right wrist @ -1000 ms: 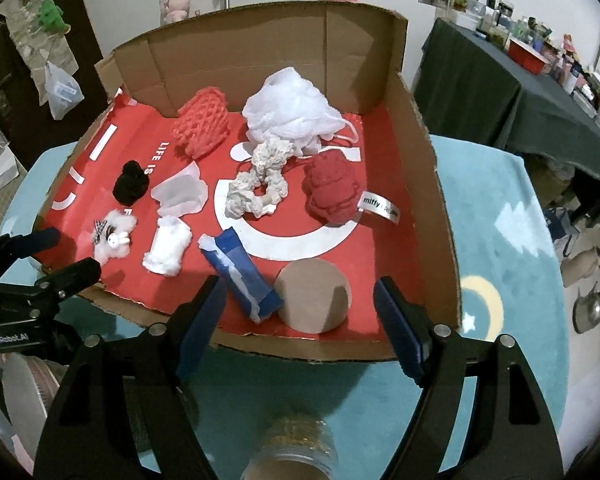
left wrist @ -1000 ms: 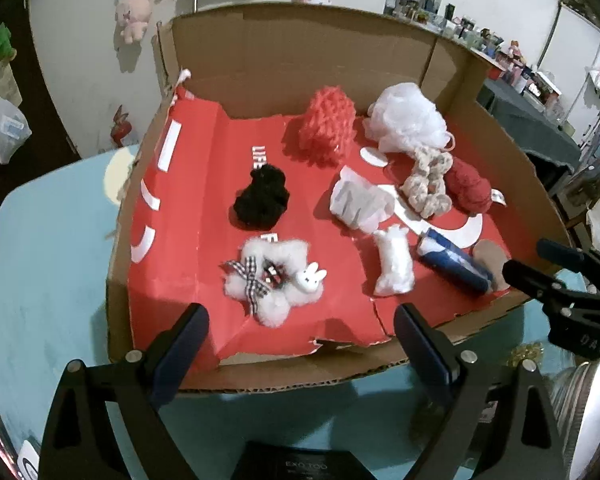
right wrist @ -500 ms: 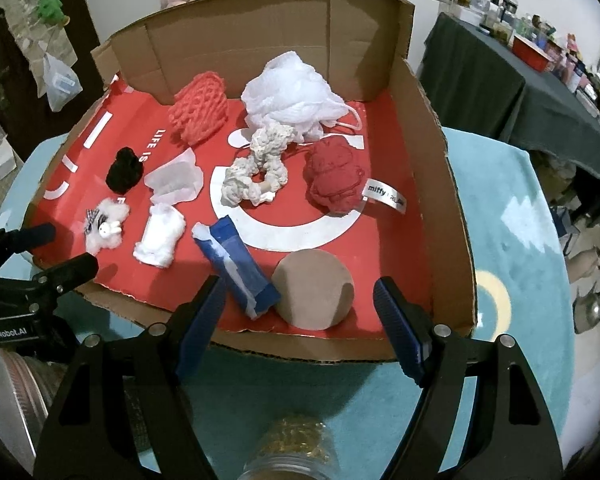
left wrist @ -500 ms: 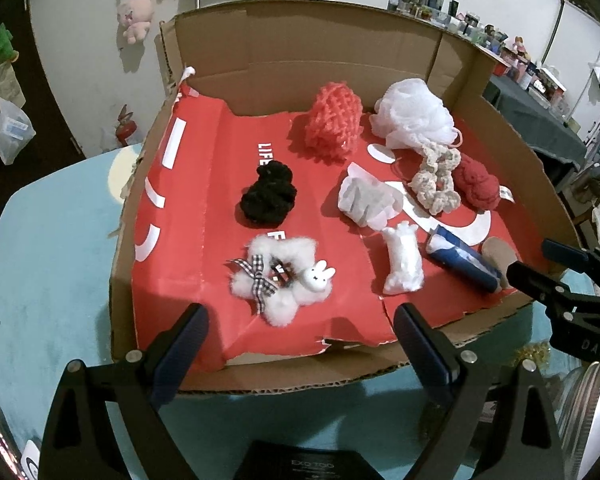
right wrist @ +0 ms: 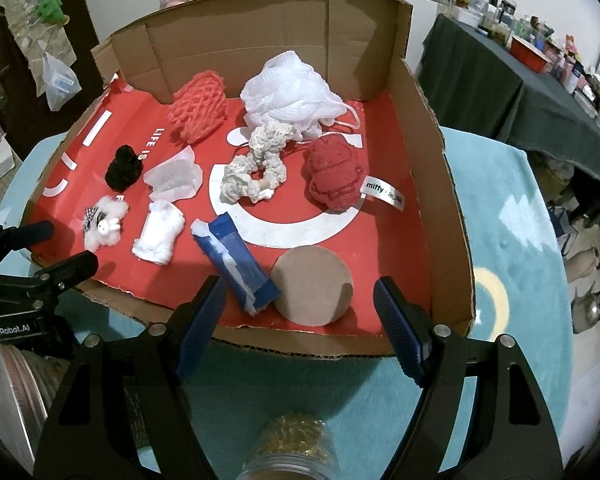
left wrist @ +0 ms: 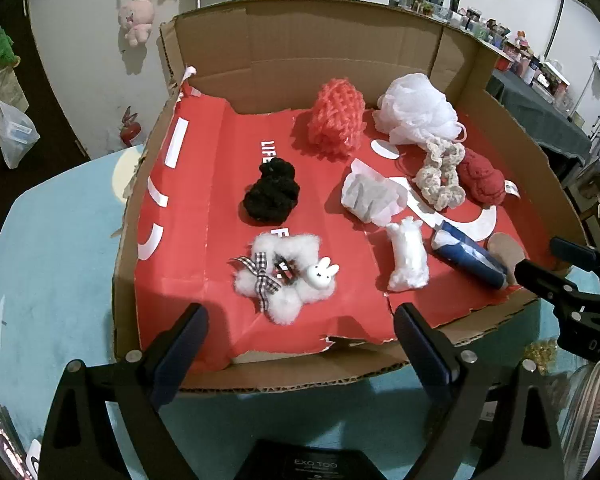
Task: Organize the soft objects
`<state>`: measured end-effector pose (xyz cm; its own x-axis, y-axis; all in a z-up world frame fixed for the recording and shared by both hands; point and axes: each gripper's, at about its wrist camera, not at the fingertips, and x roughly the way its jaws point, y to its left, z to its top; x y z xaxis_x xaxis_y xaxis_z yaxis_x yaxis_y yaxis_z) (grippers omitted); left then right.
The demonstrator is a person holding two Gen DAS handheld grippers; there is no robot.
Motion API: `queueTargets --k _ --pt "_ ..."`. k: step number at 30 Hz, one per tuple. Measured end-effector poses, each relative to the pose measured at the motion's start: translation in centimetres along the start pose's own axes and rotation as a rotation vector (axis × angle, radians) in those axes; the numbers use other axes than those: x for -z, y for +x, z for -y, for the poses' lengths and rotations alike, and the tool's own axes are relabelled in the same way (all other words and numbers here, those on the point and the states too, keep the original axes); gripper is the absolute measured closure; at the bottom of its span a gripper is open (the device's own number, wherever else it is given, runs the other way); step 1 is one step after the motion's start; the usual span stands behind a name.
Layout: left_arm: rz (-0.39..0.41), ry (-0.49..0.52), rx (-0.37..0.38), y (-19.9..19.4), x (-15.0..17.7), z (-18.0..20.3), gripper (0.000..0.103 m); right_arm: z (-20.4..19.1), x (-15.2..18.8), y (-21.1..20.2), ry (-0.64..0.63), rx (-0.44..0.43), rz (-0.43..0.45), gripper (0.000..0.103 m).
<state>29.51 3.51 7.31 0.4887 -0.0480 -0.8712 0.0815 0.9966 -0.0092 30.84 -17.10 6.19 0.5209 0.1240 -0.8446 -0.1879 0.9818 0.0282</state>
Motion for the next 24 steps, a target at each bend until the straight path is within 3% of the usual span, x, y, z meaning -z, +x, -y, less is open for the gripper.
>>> queueTargets --k 24 --pt "-0.003 0.009 -0.020 0.19 0.17 0.20 0.007 0.00 0.16 -0.13 -0.003 0.004 0.004 0.027"
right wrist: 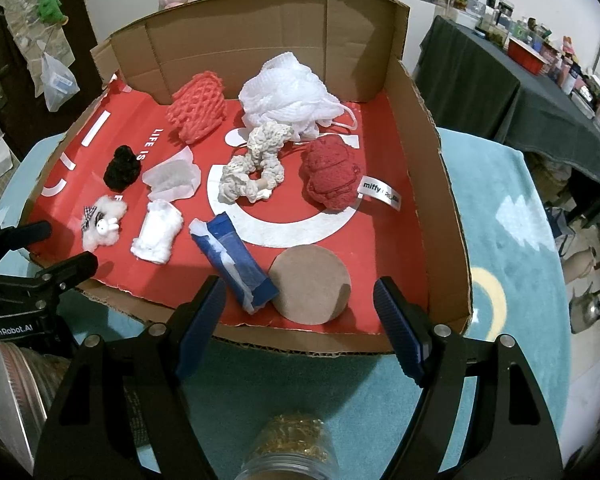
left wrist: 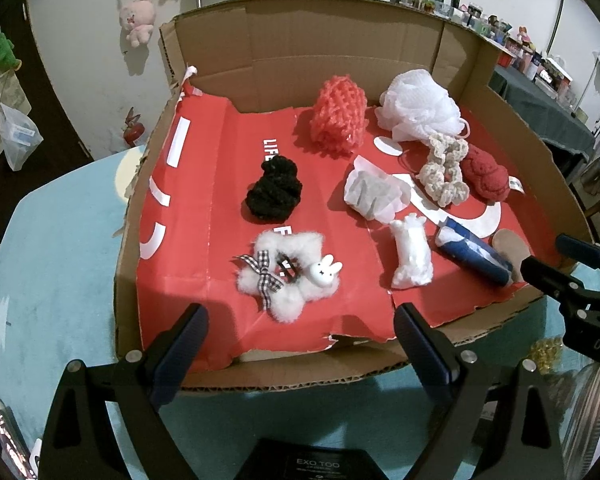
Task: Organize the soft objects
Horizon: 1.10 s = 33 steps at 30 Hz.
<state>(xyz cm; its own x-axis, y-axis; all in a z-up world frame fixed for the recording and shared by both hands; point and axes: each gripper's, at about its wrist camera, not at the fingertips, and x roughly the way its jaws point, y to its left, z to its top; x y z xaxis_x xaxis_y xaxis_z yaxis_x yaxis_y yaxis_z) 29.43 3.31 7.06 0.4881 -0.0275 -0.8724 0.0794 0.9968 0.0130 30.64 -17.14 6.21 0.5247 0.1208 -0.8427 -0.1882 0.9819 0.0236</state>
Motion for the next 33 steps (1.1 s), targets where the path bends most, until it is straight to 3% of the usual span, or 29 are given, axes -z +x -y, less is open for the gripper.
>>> queueTargets --k 33 --pt "0.004 0.004 -0.007 0.00 0.11 -0.01 0.007 0.21 0.02 -0.11 0.004 0.001 0.008 0.027"
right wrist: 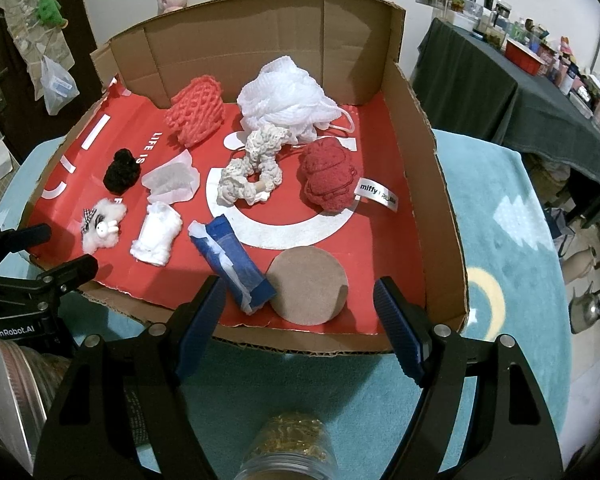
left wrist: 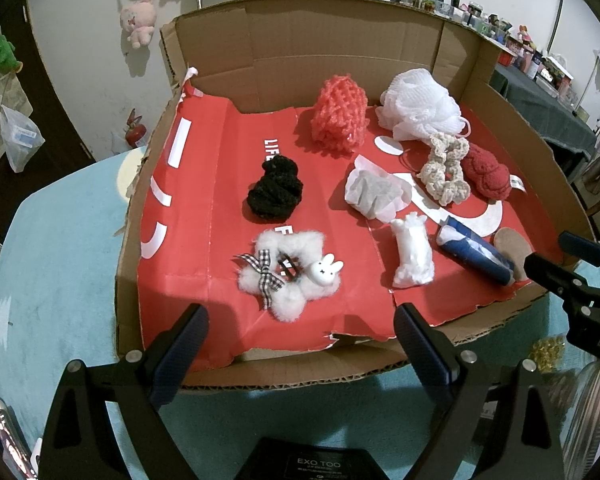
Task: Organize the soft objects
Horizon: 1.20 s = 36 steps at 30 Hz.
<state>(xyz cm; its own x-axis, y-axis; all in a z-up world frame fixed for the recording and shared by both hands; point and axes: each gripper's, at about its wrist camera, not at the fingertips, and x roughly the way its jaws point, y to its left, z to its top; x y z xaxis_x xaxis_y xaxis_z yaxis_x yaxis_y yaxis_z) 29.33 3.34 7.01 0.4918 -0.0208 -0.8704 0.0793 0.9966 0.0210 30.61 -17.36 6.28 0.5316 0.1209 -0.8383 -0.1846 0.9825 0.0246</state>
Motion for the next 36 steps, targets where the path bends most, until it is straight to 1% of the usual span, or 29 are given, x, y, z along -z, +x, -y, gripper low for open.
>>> queueTargets --k 5,12,15,17,18,19,21,22,23,24,26,27,29,31,32,36 --pt "0.000 -0.002 -0.002 0.0 -0.1 0.0 0.007 0.0 -0.2 0.0 -0.002 0.005 0.005 0.027" --pt "-0.004 -0.023 0.014 0.0 -0.2 -0.4 0.007 0.0 0.1 -0.1 0.004 -0.001 0.004 0.027" --pt "0.010 -0.023 0.028 -0.5 -0.2 -0.5 0.007 0.0 0.0 -0.2 0.010 -0.012 0.008 0.027" --pt "0.024 -0.037 0.039 -1.7 -0.4 -0.8 0.008 0.0 -0.2 -0.4 0.008 -0.025 0.015 0.027" --pt "0.046 -0.044 0.048 -2.6 -0.5 -1.0 0.008 0.0 -0.1 -0.6 0.013 -0.025 0.019 0.027" --pt "0.089 -0.054 0.054 -4.0 -0.6 -1.3 0.008 0.2 -0.3 -0.9 0.019 -0.027 0.021 0.027" --pt "0.156 -0.055 0.040 -6.4 -0.5 -1.7 0.007 0.3 -0.4 -2.0 0.028 -0.035 0.046 0.027" --pt "0.193 -0.048 0.026 -7.9 -0.4 -1.8 0.007 0.5 -0.6 -3.0 0.030 -0.037 0.069 0.027" --pt "0.213 -0.045 0.023 -8.8 -0.2 -1.9 0.007 0.4 -0.6 -3.8 0.024 -0.034 0.083 0.027" --pt "0.240 -0.043 0.027 -10.1 0.2 -1.9 0.007 0.3 -0.6 -4.8 0.014 -0.025 0.101 0.027" --pt "0.283 -0.037 0.047 -12.2 1.1 -1.7 0.002 0.0 -0.2 -7.3 -0.009 -0.005 0.155 0.027" --pt "0.307 -0.034 0.056 -13.3 1.8 -1.6 0.000 -0.2 0.1 -8.1 -0.018 -0.003 0.173 0.027" --pt "0.351 -0.027 0.067 -15.0 3.2 -1.1 0.000 -0.6 1.1 -10.3 -0.037 -0.002 0.214 0.027" --pt "0.383 -0.020 0.086 -16.5 5.0 -0.6 0.000 -0.9 2.6 -12.5 -0.045 0.002 0.258 0.018" --pt "0.399 -0.020 0.100 -17.0 6.2 -0.2 0.000 -0.9 3.2 -13.1 -0.045 0.000 0.272 0.016" --pt "0.439 -0.008 0.099 -18.2 9.9 1.1 0.000 -1.2 6.9 -16.1 -0.038 -0.007 0.335 0.013"
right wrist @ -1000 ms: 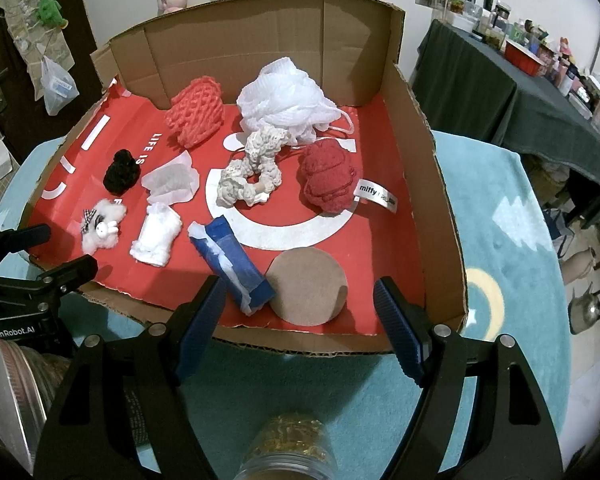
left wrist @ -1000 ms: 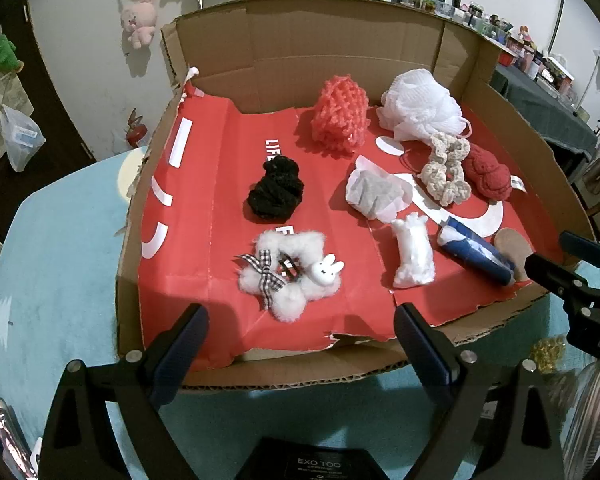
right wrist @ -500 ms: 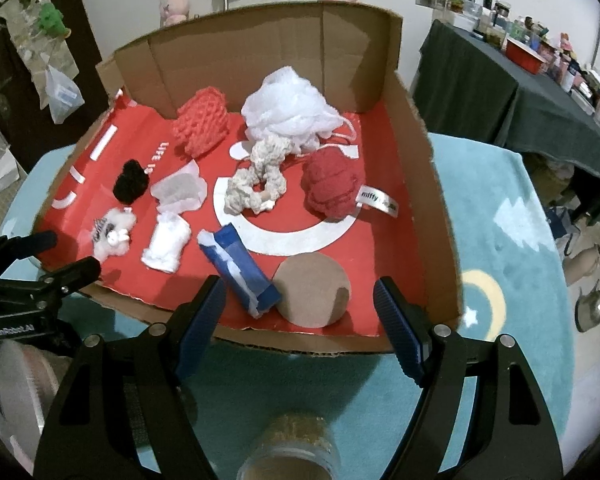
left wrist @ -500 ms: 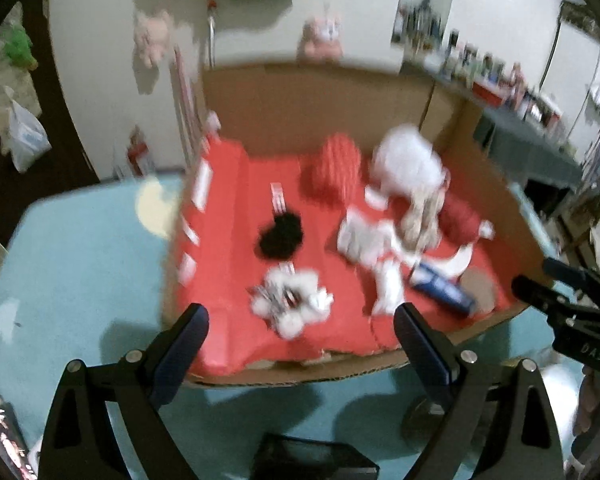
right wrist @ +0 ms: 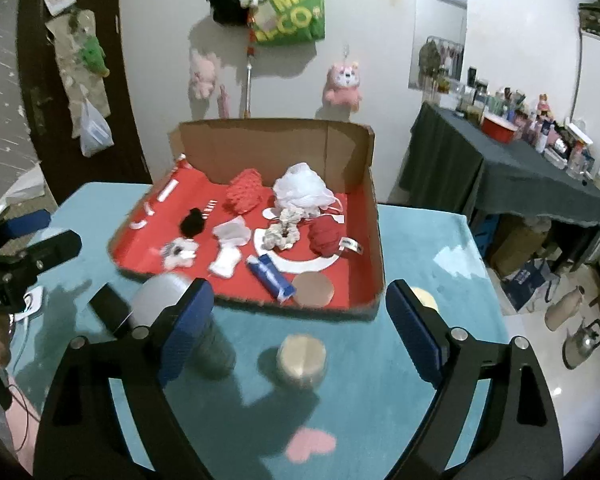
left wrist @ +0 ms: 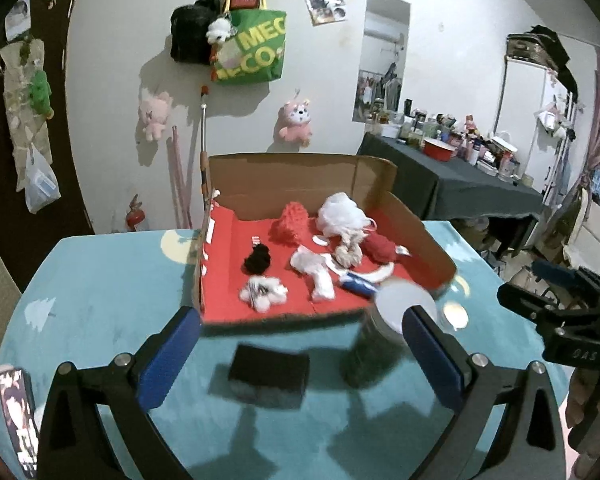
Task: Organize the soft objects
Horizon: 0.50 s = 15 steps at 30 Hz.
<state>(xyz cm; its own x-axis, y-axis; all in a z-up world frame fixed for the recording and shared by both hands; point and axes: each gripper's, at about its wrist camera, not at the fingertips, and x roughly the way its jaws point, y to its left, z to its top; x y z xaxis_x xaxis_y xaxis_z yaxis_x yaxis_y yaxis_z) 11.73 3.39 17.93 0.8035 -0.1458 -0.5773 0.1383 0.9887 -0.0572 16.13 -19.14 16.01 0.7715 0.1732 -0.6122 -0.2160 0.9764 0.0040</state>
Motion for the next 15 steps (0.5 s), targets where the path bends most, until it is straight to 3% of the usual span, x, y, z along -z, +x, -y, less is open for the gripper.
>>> queueTargets --k 3,8,15 --pt "-0.001 0.012 0.012 -0.8 2.5 1.1 0.000 -0.1 2.5 -2.0 0.011 0.003 0.038 0.006" --pt "-0.027 -0.010 -0.005 -0.4 6.5 2.0 0.000 -0.8 6.5 -3.0 0.003 0.037 0.051 0.006" --pt "-0.159 -0.059 0.003 4.0 10.9 1.6 0.000 -0.7 11.2 0.3 0.039 0.047 -0.050 0.006"
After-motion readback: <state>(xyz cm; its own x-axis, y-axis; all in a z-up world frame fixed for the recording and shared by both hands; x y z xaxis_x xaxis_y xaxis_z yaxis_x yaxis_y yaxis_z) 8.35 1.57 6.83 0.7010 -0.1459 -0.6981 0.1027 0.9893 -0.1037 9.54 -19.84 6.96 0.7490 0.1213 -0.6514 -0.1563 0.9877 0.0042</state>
